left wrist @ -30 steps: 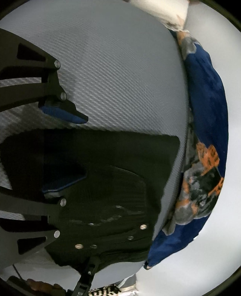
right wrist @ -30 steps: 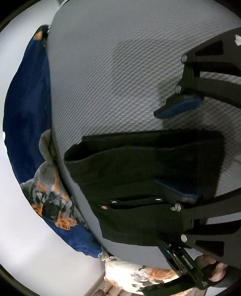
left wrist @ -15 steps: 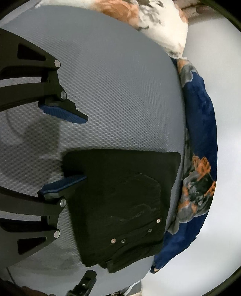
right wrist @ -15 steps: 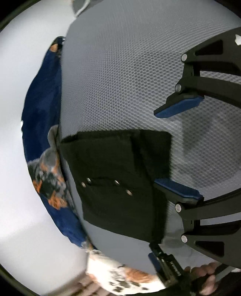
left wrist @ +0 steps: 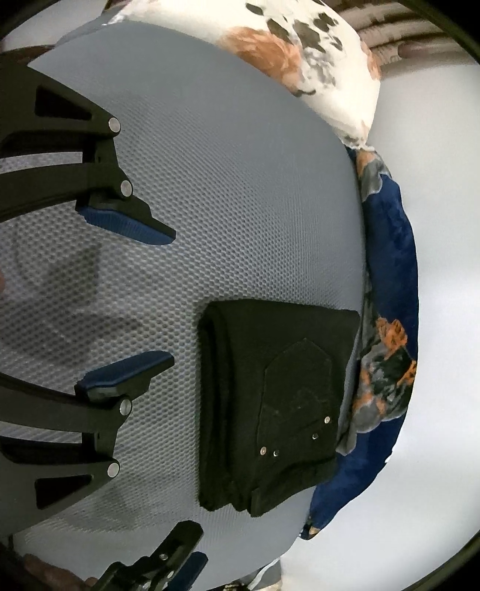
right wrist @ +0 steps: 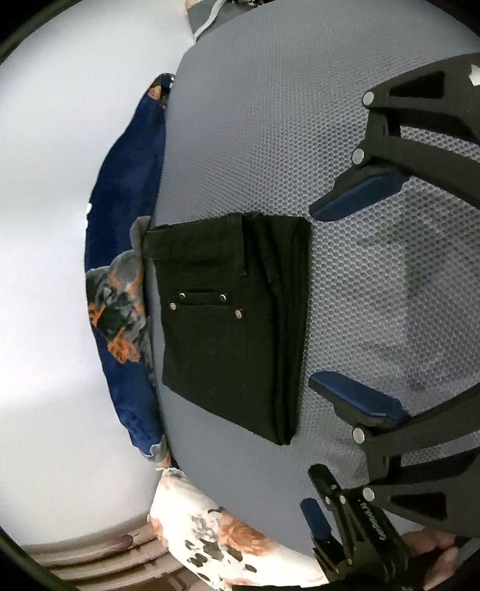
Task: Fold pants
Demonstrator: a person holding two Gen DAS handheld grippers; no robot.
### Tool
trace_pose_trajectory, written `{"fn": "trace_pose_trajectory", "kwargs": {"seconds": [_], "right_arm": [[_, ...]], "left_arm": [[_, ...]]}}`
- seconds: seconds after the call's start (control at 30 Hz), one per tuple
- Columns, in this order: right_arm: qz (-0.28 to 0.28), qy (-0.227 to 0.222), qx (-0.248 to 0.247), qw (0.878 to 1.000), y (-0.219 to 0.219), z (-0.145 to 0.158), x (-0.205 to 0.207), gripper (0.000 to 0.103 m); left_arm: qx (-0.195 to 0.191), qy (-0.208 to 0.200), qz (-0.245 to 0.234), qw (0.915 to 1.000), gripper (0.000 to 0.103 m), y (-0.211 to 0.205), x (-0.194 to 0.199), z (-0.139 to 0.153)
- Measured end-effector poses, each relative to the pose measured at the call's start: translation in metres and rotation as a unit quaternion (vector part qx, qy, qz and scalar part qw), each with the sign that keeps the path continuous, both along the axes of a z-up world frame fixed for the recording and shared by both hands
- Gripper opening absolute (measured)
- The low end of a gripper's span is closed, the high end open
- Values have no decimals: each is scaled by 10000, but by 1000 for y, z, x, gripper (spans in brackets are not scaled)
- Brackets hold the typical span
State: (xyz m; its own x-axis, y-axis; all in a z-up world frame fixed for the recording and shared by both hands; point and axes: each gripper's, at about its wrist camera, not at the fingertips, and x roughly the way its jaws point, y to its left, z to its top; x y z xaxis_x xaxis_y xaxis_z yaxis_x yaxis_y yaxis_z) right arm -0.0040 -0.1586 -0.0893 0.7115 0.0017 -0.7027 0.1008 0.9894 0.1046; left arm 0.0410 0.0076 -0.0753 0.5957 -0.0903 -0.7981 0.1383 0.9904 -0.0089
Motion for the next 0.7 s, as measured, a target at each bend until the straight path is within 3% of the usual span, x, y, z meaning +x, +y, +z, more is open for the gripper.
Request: {"fn": "trace_pose_trajectory", "kwargs": {"seconds": [0.2,0.7], "right_arm": [[-88,-155,-70,9998,4,6,-10,89],[-136,-90,-54,9999,12,2,-21,93]], "left_arm": [[28,-60,86,9999,61,3,-12,4],[127,-236,44,9996,61,-1,-27,11]]}}
